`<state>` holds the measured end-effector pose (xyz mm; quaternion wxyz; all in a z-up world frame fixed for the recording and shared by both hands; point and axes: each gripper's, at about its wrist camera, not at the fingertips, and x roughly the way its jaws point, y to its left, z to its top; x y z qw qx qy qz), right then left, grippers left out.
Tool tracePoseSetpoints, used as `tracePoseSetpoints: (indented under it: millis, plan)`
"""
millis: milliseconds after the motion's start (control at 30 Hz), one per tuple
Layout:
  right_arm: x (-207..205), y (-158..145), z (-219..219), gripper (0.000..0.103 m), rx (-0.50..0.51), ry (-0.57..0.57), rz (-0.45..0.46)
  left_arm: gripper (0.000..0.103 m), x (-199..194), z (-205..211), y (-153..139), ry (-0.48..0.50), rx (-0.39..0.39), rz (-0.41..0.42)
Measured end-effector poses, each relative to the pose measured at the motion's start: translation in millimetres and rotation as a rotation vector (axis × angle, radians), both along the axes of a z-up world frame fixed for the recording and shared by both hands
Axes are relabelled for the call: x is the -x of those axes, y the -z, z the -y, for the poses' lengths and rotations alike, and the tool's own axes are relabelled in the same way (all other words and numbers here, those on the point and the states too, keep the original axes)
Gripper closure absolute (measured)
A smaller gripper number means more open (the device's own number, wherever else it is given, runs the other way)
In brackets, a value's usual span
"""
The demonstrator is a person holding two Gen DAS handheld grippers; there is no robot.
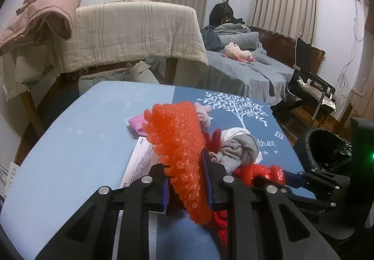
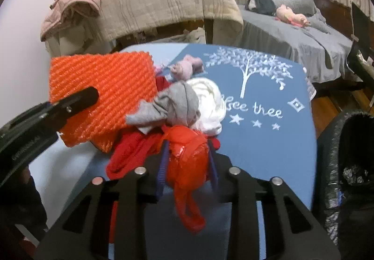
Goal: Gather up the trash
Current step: 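Grasp the red plastic bag with the right tool while the left tool grasps the orange mesh pad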
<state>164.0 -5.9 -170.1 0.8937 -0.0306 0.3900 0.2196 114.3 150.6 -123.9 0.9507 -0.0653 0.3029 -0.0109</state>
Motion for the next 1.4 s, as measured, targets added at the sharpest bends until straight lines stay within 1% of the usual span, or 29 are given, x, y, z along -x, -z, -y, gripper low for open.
tracePoseSetpoints:
  millis: [133,300,433,767,1000,1400]
  plan:
    - [10,-17,6,0.075,-0.013,-0.004,0.038,0.081,6,3,-11,0.0,0.001,0.028]
    - [21,-39,18,0.076,-0.039,0.005,0.08,0.081,20,8,-28,0.005,-0.017,0.069]
    - [31,-59,29,0.076,-0.059,0.018,0.121,0.081,29,9,-42,0.006,-0.009,0.096]
    - [47,-94,56,0.076,-0.092,0.069,0.197,0.081,47,32,-78,0.048,-0.015,0.182]
    - [55,-108,74,0.076,-0.098,0.104,0.232,0.081,51,48,-87,0.074,-0.018,0.195]
    - [67,-116,115,0.076,-0.085,0.188,0.258,0.081,48,78,-84,0.14,-0.023,0.186]
